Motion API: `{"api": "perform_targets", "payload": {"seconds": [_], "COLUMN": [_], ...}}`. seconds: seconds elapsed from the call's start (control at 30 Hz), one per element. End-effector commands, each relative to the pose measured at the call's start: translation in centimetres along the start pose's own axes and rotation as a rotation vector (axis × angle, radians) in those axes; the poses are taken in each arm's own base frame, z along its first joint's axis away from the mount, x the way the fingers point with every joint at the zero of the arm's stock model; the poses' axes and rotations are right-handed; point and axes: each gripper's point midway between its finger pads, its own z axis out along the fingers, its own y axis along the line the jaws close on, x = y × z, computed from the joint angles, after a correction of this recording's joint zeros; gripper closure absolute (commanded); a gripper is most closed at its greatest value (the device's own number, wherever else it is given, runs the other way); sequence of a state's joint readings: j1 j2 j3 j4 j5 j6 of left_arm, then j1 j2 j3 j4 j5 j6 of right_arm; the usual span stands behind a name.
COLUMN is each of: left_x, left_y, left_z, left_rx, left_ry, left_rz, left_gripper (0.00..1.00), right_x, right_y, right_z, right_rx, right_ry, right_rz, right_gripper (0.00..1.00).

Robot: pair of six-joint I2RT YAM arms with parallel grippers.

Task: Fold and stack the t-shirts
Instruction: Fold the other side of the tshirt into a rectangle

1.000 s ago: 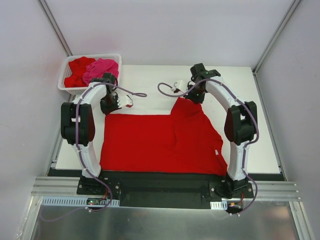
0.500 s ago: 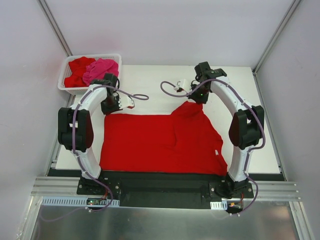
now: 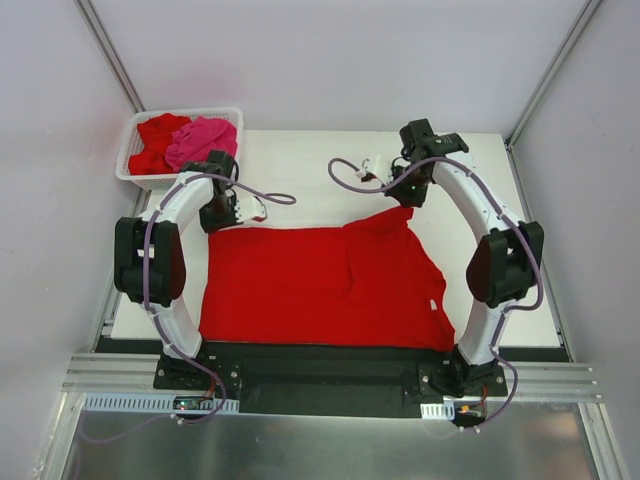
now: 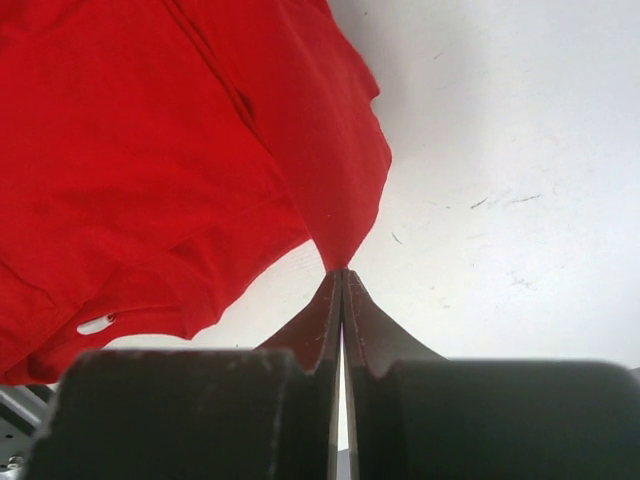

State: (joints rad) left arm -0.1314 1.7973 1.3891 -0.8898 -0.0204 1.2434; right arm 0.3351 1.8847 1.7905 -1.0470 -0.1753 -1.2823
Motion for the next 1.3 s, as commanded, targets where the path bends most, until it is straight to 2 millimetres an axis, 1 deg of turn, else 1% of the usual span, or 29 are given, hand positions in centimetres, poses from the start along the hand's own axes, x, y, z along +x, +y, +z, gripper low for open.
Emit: {"api": "perform_targets", "payload": {"seconds": [0.0, 0.17, 0.4, 0.53, 0.67, 0.93, 1.03, 1.2, 1.27], "left_x": [0.7, 1.2, 2.4, 3.4, 3.9, 4.0, 4.0, 3.8, 3.8], "left_y": [-0.9, -1.1, -1.3, -1.6, -1.7, -1.9, -2.0, -1.9, -2.2], "left_z": [-1.1, -1.1, -1.9, -2.4, -2.7, -2.7, -2.6, -3.2, -3.2], "left_rx": [-0.003, -0.004, -0.024, -0.038, -0.045, -0.044, -0.044, -0.059, -0.057], "left_ry": [0.024, 0.041, 0.065, 0.086, 0.092, 0.094, 0.094, 0.079, 0.073], "left_rz": [-0.003, 0.006, 0.017, 0.021, 0.019, 0.007, 0.004, 0.003, 0.003], "left_gripper": [1.00, 1.00, 1.00, 1.00, 1.00, 1.00, 1.00, 1.00, 1.00], "right_x": [-0.5, 0.0, 1.2, 1.8, 2.0, 2.7, 3.1, 3.9, 4.0], "right_y": [1.1, 1.7, 3.7, 4.4, 4.7, 5.2, 5.7, 6.9, 7.3], "right_z": [-4.2, -5.4, -5.2, -5.3, -5.5, -6.3, -6.4, -6.4, -6.4], "right_rx": [0.025, 0.035, 0.000, -0.002, 0.011, 0.023, 0.015, -0.007, -0.012], "right_ry": [-0.040, -0.034, -0.006, 0.002, 0.000, 0.026, 0.034, 0.058, 0.061], "right_rz": [0.005, -0.001, 0.021, 0.023, 0.036, 0.035, 0.040, 0.060, 0.057], "right_gripper": [0.99, 0.99, 0.99, 0.99, 0.99, 0.99, 0.99, 0.99, 0.99]}}
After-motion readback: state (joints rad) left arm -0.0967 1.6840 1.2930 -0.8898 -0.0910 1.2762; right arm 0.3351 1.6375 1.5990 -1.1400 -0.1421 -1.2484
